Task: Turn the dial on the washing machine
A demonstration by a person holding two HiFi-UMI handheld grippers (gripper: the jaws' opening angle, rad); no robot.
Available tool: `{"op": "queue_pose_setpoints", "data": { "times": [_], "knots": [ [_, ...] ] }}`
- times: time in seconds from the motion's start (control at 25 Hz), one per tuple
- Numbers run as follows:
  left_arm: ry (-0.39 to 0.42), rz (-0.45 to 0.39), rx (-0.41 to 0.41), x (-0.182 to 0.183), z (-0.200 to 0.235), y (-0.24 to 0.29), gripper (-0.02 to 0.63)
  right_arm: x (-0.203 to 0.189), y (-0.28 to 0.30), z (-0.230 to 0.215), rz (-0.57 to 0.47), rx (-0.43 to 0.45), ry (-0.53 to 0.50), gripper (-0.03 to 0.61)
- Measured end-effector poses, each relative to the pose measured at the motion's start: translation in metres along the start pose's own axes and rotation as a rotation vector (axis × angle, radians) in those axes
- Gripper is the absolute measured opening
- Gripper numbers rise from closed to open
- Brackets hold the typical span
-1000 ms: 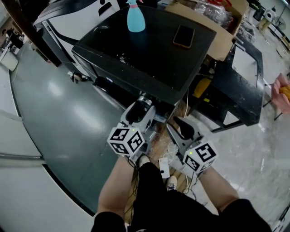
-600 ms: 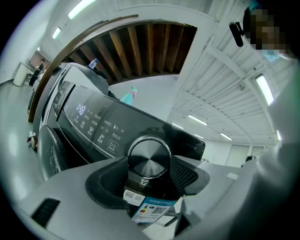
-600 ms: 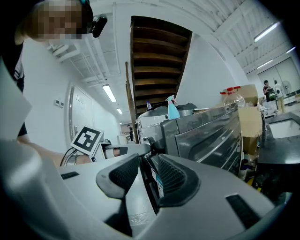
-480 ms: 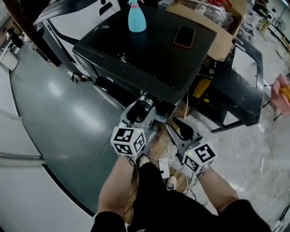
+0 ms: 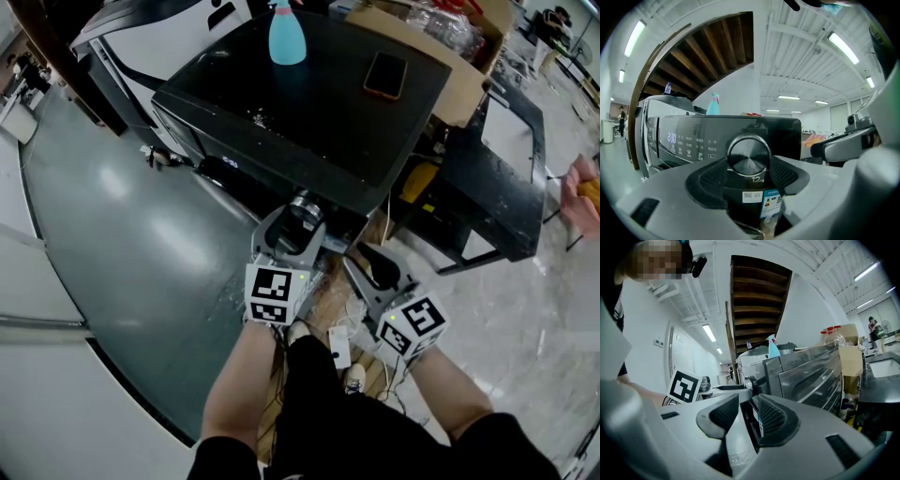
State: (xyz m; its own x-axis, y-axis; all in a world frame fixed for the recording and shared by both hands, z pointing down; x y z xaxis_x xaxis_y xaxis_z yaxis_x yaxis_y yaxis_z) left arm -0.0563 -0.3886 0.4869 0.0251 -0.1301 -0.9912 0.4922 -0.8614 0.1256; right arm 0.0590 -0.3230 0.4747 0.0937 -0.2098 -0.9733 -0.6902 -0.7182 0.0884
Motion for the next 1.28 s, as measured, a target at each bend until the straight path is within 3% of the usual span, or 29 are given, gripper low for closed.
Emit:
{"op": "queue_pose_setpoints", "data": {
  "times": [0.32,0.64,0.84,1.08,1.28],
  "knots": [
    [-0.117,-0.037,-0.035,-0.002,0.003,-0.006,0.284,-0.005,0.000,0.004,0.010,0.004,-0.004,0.129],
    [-0.394,-0.058,-0.107,-0.004,0.001,-0.003,0.291,-0.005,0.004,0.010,0.017,0.010,-0.007,0.129],
    [-0.541,-0.073,-0.101,-0.005,0.007,-0.001,0.291,-0.007,0.006,0.013,0.019,0.013,-0.007,0.127],
    [-0.499,-0.073,-0.096,-0.005,0.006,-0.001,0.273,-0.007,0.003,0.010,0.022,0.006,-0.012,0.127],
    [-0.335,-0.059,-0.069,-0.004,0.005,-0.001,0.272,-0.008,0.000,0.008,0.025,-0.001,-0.013,0.126]
  ]
}}
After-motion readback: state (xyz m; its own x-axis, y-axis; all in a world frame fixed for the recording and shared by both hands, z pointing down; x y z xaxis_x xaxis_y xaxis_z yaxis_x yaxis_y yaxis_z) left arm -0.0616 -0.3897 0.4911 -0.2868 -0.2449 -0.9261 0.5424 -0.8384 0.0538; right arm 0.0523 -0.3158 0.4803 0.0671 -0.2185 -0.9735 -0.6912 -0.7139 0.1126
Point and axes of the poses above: the fingertips, and each gripper's own axes: y forward along the fingers, z to its left, x out of its top, the point moved 3 cm from there along -y, backward along the fingers, and after that the axes turned 4 degrees about -z, right-handed, at the moved point
